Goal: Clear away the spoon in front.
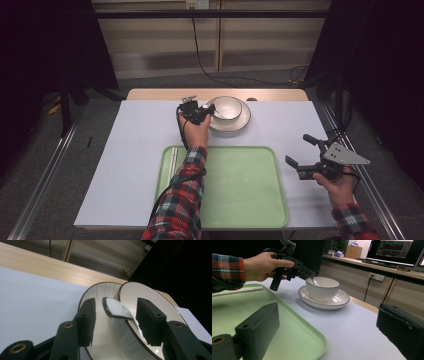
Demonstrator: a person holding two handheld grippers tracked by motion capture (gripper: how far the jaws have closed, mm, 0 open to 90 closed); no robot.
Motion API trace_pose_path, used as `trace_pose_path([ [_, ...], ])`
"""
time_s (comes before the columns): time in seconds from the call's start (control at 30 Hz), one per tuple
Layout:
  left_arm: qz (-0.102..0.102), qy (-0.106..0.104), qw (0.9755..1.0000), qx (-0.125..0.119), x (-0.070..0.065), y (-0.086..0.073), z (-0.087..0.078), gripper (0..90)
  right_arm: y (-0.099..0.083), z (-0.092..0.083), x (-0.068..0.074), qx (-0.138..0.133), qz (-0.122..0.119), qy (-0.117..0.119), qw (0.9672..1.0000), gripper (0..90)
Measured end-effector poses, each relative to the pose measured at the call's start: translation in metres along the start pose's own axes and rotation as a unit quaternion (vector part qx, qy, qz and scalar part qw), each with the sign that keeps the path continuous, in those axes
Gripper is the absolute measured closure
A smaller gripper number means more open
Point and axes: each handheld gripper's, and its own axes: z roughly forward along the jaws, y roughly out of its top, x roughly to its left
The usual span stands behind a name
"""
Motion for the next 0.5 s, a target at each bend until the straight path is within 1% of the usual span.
trace_pose_path([
  [0.07,-0.008,-0.003,1.0000,-0.004,-0.0011,-0.0011,0.0004,56.4,0.0002,-0.0004,-0.0001,-0.001,0.000,-0.001,1.0000,3.9],
  [0.13,-0.008,0.000,0.9999,-0.008,-0.0032,-0.0011,0.0015,60.0,0.0002,-0.0007,-0.0003,-0.001,0.001,-0.001,1.0000,3.8],
  [0.2,-0.011,-0.004,0.9999,-0.006,-0.0034,-0.0009,0.0016,62.6,0.0002,-0.0007,-0.0002,-0.001,0.001,0.000,1.0000,3.8],
  [0.27,-0.009,-0.001,0.9999,-0.009,-0.0034,-0.0004,0.0030,63.5,0.0002,-0.0005,-0.0004,-0.001,-0.001,0.000,1.0000,3.8],
  [0.3,-0.015,-0.002,0.9998,-0.010,-0.0034,-0.0003,0.0036,63.8,0.0002,-0.0007,-0.0003,-0.001,0.000,0.000,1.0000,3.8],
  [0.37,-0.018,-0.003,0.9998,-0.011,-0.0035,0.0003,0.0043,64.6,0.0002,-0.0007,-0.0002,-0.001,0.001,0.000,1.0000,3.8],
  [0.4,-0.020,0.000,0.9997,-0.015,-0.0036,0.0007,0.0044,65.8,0.0002,-0.0006,-0.0004,-0.002,0.000,0.000,1.0000,3.8],
  [0.43,-0.015,-0.001,0.9998,-0.016,-0.0031,0.0014,0.0045,66.6,0.0002,-0.0007,-0.0003,-0.001,0.000,0.000,1.0000,3.8],
  [0.5,-0.021,-0.002,0.9996,-0.020,-0.0043,0.0029,0.0045,69.2,0.0002,-0.0007,-0.0004,0.000,0.000,0.000,1.0000,3.8],
])
